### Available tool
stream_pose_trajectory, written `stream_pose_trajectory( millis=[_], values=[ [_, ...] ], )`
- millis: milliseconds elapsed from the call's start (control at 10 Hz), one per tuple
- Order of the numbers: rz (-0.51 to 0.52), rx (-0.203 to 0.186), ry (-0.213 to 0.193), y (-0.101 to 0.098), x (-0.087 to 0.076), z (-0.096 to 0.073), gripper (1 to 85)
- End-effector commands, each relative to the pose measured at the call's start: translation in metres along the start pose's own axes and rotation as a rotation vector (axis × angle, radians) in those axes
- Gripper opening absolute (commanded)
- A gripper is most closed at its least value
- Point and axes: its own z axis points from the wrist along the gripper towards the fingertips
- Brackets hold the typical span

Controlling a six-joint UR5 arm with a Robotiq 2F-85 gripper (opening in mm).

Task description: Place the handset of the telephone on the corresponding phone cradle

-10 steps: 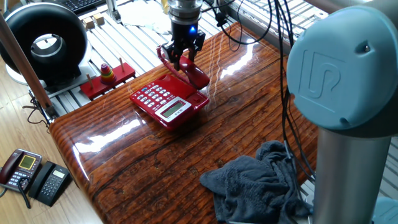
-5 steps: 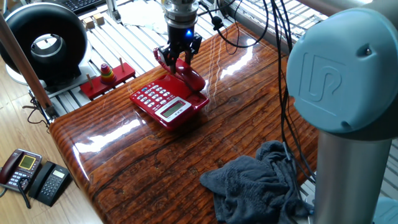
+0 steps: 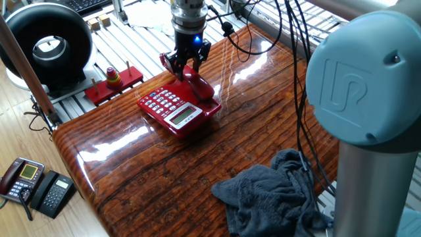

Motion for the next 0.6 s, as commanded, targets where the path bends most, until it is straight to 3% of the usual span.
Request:
stream_pose_trajectory(
  millis=[0,500],
  values=[
    [-0.004,-0.012,-0.005,0.0074,0.0014,0.0010,19.0],
    [-0.027,-0.008,-0.013,0.0067,0.0071,0.0099,16.0]
  ],
)
